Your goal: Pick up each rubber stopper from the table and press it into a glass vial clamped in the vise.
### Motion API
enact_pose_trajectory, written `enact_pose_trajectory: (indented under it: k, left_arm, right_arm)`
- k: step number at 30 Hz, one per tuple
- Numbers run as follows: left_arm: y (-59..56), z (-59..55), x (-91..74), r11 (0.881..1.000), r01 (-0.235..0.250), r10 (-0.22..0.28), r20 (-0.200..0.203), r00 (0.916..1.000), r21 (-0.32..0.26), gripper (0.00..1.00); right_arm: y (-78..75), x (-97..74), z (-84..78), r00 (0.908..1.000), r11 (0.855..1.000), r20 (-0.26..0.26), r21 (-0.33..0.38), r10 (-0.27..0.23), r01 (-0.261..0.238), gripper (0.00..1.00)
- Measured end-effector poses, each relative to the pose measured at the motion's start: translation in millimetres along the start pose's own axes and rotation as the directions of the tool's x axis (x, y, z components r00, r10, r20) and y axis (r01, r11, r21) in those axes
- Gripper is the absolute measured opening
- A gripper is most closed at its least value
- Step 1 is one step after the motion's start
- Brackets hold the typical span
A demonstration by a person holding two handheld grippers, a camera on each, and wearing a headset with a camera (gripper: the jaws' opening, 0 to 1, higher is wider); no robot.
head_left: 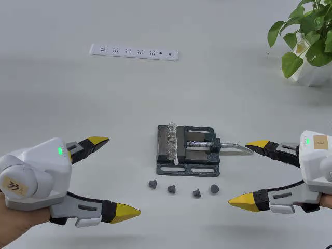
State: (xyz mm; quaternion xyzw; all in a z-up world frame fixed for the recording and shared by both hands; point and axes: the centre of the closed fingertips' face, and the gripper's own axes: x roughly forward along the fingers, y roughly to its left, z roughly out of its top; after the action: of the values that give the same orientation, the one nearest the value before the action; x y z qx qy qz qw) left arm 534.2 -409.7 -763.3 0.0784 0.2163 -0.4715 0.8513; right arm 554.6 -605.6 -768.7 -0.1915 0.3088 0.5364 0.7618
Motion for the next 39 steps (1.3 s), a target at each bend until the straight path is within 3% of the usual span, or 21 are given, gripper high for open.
enact_pose_trajectory:
  k: [11, 22, 27, 39]
  left_arm:
    - [1.3, -0.1, -0.1, 1.0, -0.006, 0.006, 0.013, 0.9999, -0.006, 0.99]
    - [2.1, -2.6, -0.1, 1.0, -0.01, 0.01, 0.019, 0.9998, -0.013, 0.99]
    - [3.4, -4.2, 0.6, 1.0, -0.011, 0.011, 0.024, 0.9997, -0.019, 0.99]
    - [1.7, -1.4, 0.5, 1.0, -0.016, 0.017, 0.036, 0.9992, -0.025, 0.99]
  right_arm:
    - [10.1, 11.0, 6.1, 0.9948, 0.996, -0.078, -0.06, 0.065, -0.07, 0.7]
    - [17.8, 21.6, 5.7, 0.9804, 0.985, -0.158, -0.109, 0.118, -0.136, 0.61]
    - [19.5, 25.9, 2.3, 0.9708, 0.98, -0.202, -0.125, 0.13, -0.157, 0.56]
    - [22.8, 39.8, -17.1, 0.933, 0.958, -0.325, -0.18, 0.154, -0.221, 0.38]
